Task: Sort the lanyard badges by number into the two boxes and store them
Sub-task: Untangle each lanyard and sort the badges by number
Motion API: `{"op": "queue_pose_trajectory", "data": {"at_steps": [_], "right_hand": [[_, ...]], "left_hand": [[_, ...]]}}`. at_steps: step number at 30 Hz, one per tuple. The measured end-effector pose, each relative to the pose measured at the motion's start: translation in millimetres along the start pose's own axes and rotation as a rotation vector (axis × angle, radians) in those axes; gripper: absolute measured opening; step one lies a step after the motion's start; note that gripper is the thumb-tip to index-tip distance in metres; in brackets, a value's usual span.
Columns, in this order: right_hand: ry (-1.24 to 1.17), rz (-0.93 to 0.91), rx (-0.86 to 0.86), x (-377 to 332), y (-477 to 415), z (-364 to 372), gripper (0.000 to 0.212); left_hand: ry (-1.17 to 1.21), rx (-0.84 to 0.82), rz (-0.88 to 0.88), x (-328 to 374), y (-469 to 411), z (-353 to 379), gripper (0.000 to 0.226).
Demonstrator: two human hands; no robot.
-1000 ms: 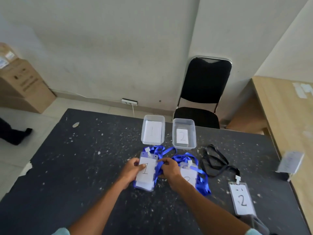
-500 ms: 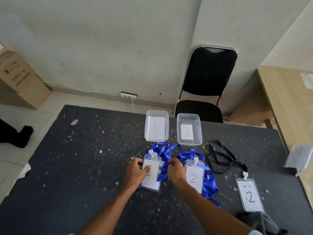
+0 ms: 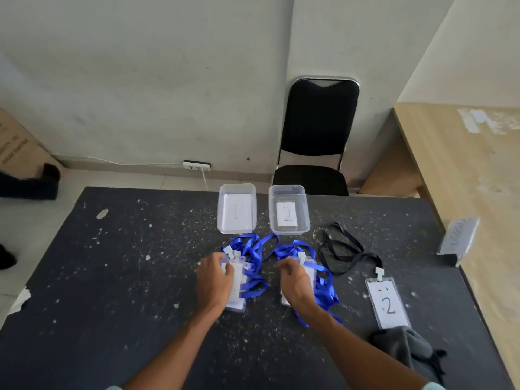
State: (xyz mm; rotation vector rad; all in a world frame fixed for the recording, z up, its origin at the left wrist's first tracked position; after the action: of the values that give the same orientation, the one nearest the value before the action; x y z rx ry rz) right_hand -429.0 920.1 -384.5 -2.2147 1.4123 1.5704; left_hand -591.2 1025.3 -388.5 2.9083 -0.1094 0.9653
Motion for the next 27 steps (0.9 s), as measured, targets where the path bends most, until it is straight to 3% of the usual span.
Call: {"op": "queue_pose_trajectory", "data": {"at_steps": [6,8,10,13,16,22,27], "right_hand": [[0.091,-0.050,0.038,32,-2,-85,0.026],[0.220,-0.164,0.087,54,0,-117,0.021],[0.513,-0.330,0.169,88,6,-149,0.020],[0.905,-0.449,0.114,141,27,-188,0.044],[1.013,-0.510,-0.034,186,45,-213,0.067],[0.834,-0.508,0.098,211,48,-244,0.043],[0.510,-0.301,0.253,191,6,-266,0.032]], "left_hand": [[0.164,-0.113,0.240,74,46,49,0.013],[0.193,-0.204,0.309,99,66,72,0.014],[0.195,-0.318,0.364,123,87,94,0.018],[0.156,-0.509,0.413,149,119,128,0.022],[0.074,-0.635,0.459,166,144,158,0.028],[-0.161,-0.662,0.551,182,162,192,0.067],[-0.268,-0.574,0.635,182,156,204,0.078]]}}
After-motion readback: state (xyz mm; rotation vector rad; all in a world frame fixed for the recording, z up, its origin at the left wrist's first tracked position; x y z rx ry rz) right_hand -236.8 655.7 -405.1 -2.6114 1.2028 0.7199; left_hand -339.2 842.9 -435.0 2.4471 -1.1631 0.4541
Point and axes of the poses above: each hand's wrist, its own y-axis away from the middle knuckle, its own z-axis out of the palm, x = y × z, the point moved 1 cm from there along -y, towards the middle knuckle, and after that the axes turned 8 degrees about x, right-handed, at the moved point
